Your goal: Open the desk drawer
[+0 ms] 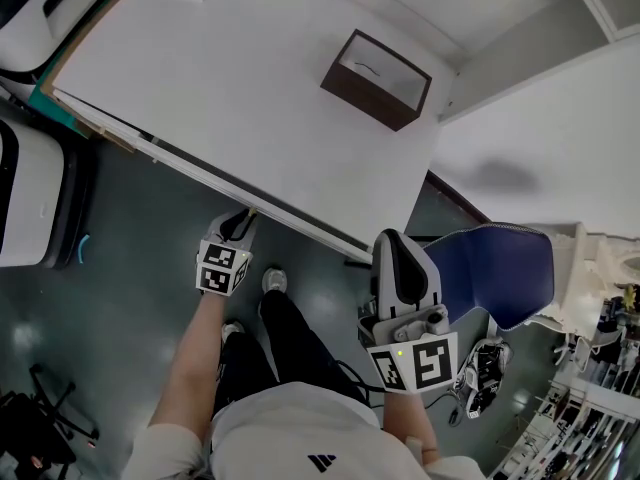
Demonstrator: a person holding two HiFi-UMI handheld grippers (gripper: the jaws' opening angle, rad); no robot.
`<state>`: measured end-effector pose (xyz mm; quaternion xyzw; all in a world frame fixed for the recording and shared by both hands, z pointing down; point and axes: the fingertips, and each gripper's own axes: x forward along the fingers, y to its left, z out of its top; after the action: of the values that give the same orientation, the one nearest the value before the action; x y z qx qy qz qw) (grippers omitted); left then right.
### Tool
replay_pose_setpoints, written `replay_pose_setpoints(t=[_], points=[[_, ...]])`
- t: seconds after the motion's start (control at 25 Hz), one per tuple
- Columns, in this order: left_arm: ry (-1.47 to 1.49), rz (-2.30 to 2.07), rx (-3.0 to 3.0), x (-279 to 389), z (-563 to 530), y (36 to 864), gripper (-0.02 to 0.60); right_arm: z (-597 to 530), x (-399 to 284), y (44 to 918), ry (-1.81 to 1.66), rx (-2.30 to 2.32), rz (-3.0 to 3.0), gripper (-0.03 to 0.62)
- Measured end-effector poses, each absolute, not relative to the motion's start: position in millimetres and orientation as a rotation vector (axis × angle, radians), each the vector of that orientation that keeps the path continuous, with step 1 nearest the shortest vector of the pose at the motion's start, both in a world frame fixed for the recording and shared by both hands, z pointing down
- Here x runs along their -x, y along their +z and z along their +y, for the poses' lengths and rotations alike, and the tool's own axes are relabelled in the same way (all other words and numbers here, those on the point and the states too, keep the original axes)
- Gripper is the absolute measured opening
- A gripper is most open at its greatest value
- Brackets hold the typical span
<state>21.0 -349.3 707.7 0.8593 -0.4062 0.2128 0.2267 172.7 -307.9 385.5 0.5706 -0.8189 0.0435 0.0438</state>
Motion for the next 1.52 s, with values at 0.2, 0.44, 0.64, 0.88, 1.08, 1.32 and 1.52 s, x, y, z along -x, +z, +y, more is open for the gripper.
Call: replay_pose_setpoints(t=[0.2, 0.44, 0.64, 0.88, 1.08, 1.32, 1.52], points=[[0.604, -1.111, -2.367, -15.8, -339.0, 708.1, 0.077, -301.6, -167.2, 381.6, 0.123, -1.744, -2.510, 0.000], [0.621, -1.111, -2.363, -9.9, -328.8, 708.4, 0.077, -293.6, -161.6, 379.0, 0.120, -1.747, -2.514, 0.000], [0.625, -1.116, -2.350, -4.6, -317.8, 707.4, 0.077, -287.2, -159.4, 374.0, 0.109, -1.753, -2.520, 0.000], [0.615, -1.098, -2.350, 10.5, -288.8, 709.3, 0.077, -277.7, -153.7, 369.5, 0.099, -1.763, -2.523, 0.000], [0.626, -1.098, -2.342, 21.7, -266.7, 710.9, 0.077, -263.9, -143.5, 365.7, 0.089, -1.757, -2.536, 0.000], [0.649, -1.082, -2.339, 34.9, -243.8, 712.2, 0.077, -246.4, -129.5, 359.0, 0.068, -1.759, -2.545, 0.000], [0.663, -1.073, -2.336, 42.4, -230.4, 712.6, 0.077, -229.3, -124.9, 356.3, 0.061, -1.780, -2.535, 0.000]])
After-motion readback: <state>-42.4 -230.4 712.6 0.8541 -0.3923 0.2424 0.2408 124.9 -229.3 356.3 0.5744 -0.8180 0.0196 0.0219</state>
